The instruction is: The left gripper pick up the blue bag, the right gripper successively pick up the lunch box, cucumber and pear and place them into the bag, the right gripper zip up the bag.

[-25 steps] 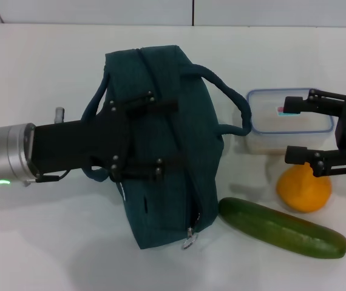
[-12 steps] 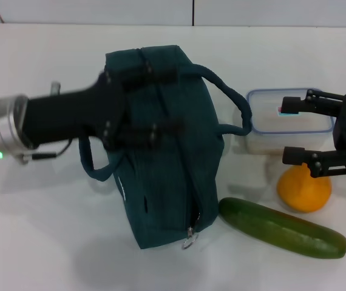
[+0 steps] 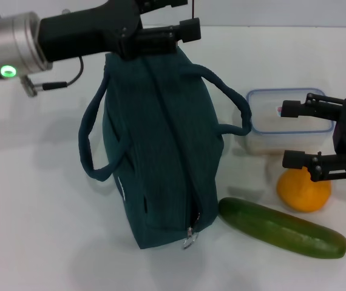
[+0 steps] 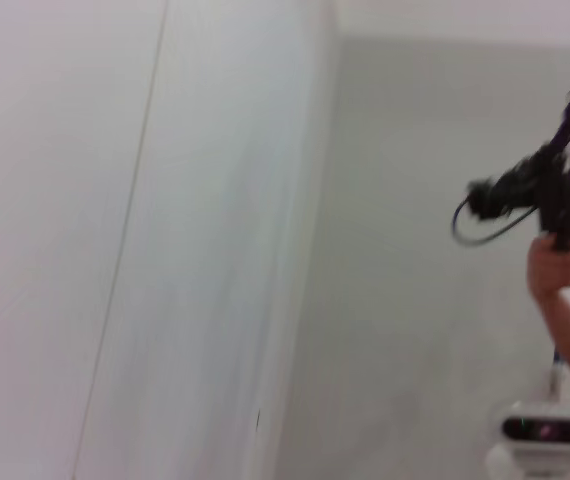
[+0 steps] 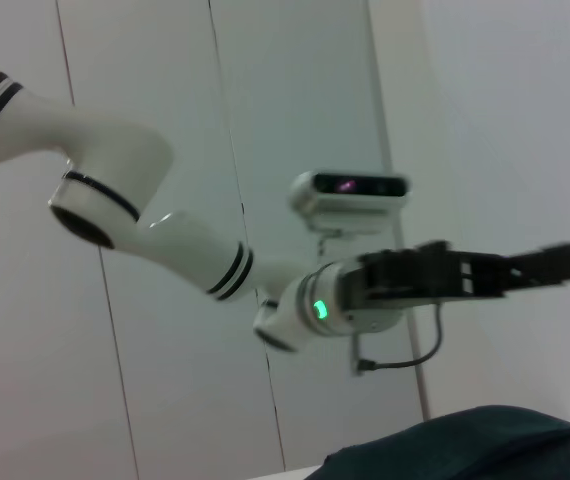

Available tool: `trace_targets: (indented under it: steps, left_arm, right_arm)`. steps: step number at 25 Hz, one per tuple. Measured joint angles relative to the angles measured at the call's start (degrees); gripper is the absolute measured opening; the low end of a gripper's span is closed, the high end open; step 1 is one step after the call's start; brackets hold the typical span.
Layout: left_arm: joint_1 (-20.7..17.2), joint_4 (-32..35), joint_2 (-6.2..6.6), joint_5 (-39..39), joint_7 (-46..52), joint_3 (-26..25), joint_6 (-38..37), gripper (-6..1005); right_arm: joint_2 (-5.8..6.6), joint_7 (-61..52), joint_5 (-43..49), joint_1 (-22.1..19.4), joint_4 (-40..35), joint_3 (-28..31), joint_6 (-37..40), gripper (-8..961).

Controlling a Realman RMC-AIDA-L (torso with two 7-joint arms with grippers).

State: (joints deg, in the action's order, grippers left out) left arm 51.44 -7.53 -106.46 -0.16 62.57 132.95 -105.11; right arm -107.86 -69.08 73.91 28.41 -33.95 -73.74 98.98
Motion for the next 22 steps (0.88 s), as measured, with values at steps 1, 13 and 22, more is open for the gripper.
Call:
trace_targets:
  steps: [1,13,22]
  left_arm:
    - [1.34,-1.87,0.03,-0.11,2.08,1.16,0.25,891]
    - [3.51,-25.77,-2.46,-29.77,23.44,29.89,-6.11,891]
    - [-1.19,-33.83,-4.93,-31.91,26.53,30.25,-11.33,891]
  right_arm:
    - [0.0,-0.01,0.0,-0.02,-0.02,0.0,0.01,862]
    - [0.02,-0.09,0.0,0.15,-0.07,0.09,-0.81,859]
    - [0.0,-0.11,0.0,0.5,-0.07,0.2,-1.95,858]
